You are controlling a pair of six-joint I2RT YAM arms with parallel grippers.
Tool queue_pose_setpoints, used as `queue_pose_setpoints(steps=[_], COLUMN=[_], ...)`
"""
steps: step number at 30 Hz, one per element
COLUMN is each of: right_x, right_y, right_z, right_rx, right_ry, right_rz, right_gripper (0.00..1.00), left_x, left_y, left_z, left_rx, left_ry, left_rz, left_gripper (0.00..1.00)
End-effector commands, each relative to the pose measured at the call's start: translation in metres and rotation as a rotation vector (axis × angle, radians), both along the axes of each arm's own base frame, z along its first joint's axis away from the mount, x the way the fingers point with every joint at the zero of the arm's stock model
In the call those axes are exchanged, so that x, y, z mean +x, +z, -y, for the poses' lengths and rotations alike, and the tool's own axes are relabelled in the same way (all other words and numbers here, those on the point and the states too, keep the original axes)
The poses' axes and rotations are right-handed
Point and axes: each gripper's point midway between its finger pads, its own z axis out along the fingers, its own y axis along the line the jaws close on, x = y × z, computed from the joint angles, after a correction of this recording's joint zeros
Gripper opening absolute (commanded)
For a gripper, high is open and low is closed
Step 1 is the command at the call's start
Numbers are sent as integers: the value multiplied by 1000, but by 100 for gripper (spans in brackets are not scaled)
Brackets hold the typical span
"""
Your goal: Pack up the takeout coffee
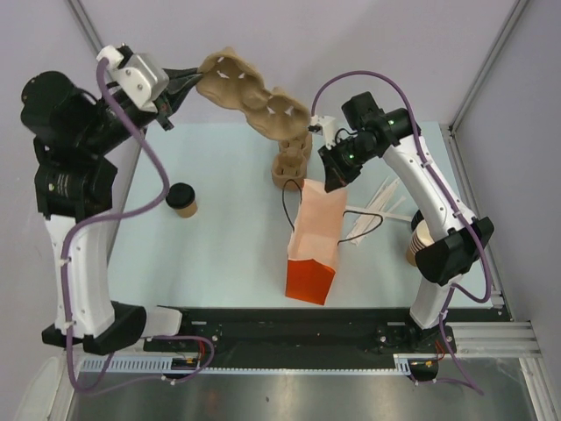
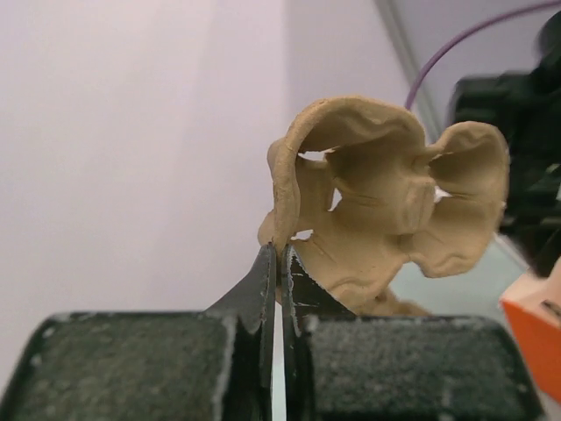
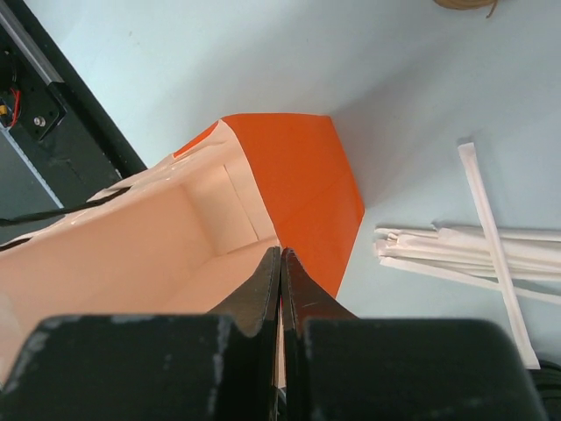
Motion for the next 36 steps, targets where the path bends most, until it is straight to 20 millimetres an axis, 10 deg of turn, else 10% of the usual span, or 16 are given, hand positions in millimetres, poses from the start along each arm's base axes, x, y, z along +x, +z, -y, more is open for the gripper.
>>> queue_pose_setpoints(steps=[1,16,36], right_x=[1,-4,-13], right_y=[24,31,41], right_z=[-3,-10,-20], right_rx=[32,30,31], right_ry=[-11,20,67], right_rz=[81,119,169], right_gripper=[0,0,0], left_x=[-32,-80,-94], left_y=[19,-53,-152], left_z=[35,120,147], left_rx=[-51,277,641], left_ry=[-149,-302,-364], left_rz=[45,87,40], left_gripper=[0,0,0])
